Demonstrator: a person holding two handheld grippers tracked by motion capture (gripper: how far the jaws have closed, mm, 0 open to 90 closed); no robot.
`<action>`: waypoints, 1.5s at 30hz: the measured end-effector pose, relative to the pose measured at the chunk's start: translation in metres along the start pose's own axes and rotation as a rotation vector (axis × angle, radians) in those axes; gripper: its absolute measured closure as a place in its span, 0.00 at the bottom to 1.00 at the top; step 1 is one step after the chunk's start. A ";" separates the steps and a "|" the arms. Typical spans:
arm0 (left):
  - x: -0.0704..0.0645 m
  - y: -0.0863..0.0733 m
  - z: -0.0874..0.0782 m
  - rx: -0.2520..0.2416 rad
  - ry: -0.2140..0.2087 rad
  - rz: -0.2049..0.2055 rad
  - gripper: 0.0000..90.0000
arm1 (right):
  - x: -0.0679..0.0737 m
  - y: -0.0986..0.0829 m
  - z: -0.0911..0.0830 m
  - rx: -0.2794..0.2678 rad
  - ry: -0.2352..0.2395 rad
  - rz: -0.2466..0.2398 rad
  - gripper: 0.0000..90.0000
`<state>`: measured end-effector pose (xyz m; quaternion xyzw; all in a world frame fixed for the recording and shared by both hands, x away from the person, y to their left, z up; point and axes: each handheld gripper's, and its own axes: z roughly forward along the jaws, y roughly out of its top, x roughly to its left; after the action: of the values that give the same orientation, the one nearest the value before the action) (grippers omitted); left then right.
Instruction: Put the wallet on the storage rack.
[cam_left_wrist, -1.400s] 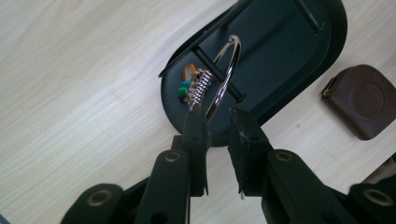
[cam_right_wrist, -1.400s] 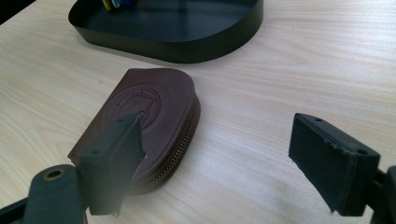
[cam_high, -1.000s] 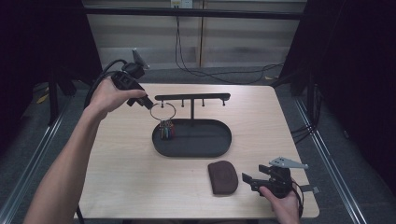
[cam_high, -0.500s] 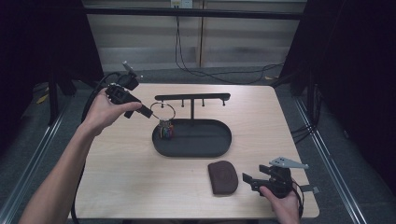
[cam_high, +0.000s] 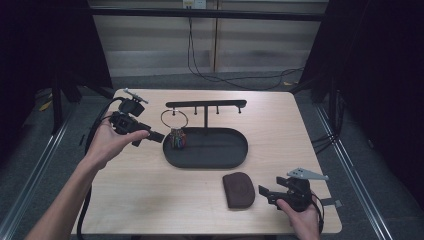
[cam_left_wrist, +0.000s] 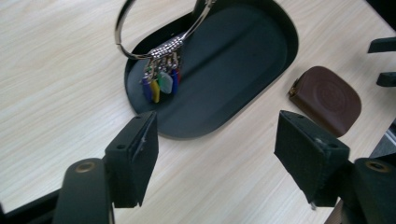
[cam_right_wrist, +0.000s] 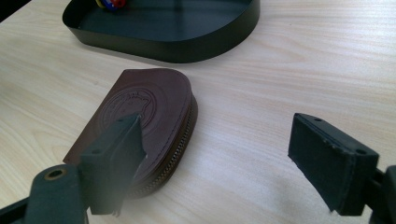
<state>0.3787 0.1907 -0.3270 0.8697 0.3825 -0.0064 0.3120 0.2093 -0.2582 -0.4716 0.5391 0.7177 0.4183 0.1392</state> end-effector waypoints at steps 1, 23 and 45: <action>0.000 -0.004 0.002 -0.006 -0.016 -0.011 0.34 | 0.000 0.000 0.001 -0.001 0.001 0.003 0.20; -0.009 -0.087 0.028 -0.112 -0.059 -0.050 0.19 | 0.000 0.000 0.001 0.009 -0.001 0.014 0.20; -0.018 -0.174 0.048 -0.218 -0.140 -0.067 0.20 | 0.004 0.007 -0.004 0.012 0.024 0.029 0.22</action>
<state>0.2609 0.2416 -0.4550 0.8148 0.3868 -0.0358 0.4304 0.2103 -0.2559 -0.4630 0.5451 0.7140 0.4222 0.1214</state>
